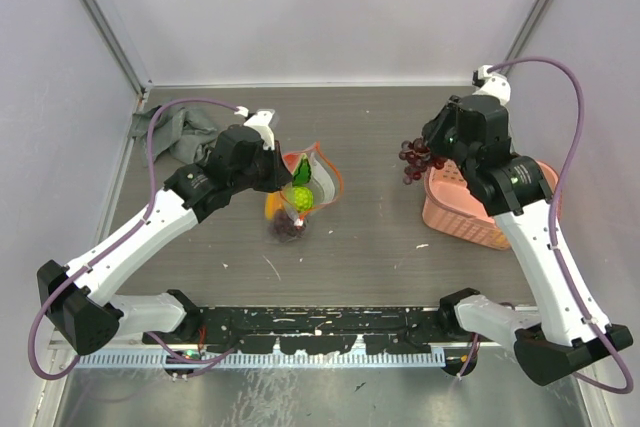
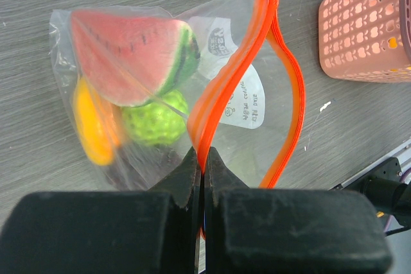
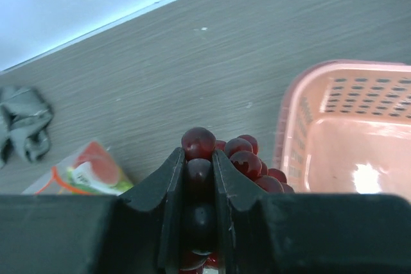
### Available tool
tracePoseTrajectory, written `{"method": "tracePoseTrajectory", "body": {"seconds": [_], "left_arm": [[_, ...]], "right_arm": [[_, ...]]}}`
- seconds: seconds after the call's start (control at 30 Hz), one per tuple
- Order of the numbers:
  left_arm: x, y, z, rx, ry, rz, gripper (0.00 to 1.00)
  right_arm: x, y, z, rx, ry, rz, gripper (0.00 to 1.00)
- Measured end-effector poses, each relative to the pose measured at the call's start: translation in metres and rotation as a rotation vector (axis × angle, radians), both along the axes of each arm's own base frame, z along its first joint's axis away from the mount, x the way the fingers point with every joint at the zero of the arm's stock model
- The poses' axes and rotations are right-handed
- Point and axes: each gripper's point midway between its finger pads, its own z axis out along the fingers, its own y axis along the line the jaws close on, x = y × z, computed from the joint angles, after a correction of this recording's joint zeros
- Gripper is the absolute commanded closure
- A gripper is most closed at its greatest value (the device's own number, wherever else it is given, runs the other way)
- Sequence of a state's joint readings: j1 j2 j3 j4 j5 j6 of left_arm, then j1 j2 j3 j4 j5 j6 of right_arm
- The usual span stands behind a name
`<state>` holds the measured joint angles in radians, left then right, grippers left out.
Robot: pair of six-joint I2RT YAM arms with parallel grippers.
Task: Place the food in the zip-top bag and seal the zipper
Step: Place the fake fruit in the zipper food storage bag.
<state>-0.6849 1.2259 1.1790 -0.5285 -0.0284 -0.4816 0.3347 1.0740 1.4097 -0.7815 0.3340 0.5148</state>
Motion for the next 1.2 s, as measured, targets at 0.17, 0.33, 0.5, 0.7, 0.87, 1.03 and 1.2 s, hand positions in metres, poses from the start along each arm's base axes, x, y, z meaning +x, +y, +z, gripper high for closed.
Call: {"method": "tracePoseTrajectory", "body": {"seconds": [0.17, 0.33, 0.5, 0.7, 0.87, 1.03, 1.2], "left_arm": [[-0.001, -0.001, 0.0, -0.003, 0.002, -0.005, 1.0], [-0.001, -0.001, 0.0, -0.003, 0.003, -0.006, 1.0], [-0.001, -0.001, 0.0, -0.005, 0.004, -0.009, 1.0], [-0.002, -0.002, 0.0, -0.007, 0.006, -0.012, 1.0], [-0.002, -0.002, 0.0, -0.008, 0.006, -0.015, 1.0], [-0.002, -0.002, 0.0, -0.008, 0.006, -0.015, 1.0], [-0.003, -0.003, 0.0, -0.012, 0.009, -0.021, 1.0]], "right_arm": [[-0.002, 0.043, 0.012, 0.047, -0.038, 0.166, 0.95], [-0.006, 0.105, 0.017, 0.083, -0.065, 0.373, 0.95], [-0.015, 0.162, 0.024, 0.113, -0.11, 0.548, 0.96], [-0.018, 0.208, 0.028, 0.15, -0.162, 0.671, 0.97], [-0.011, 0.228, 0.005, 0.177, -0.175, 0.715, 0.97], [-0.004, 0.25, -0.037, 0.193, -0.121, 0.761, 0.98], [-0.005, 0.26, -0.074, 0.21, -0.09, 0.798, 0.98]]}}
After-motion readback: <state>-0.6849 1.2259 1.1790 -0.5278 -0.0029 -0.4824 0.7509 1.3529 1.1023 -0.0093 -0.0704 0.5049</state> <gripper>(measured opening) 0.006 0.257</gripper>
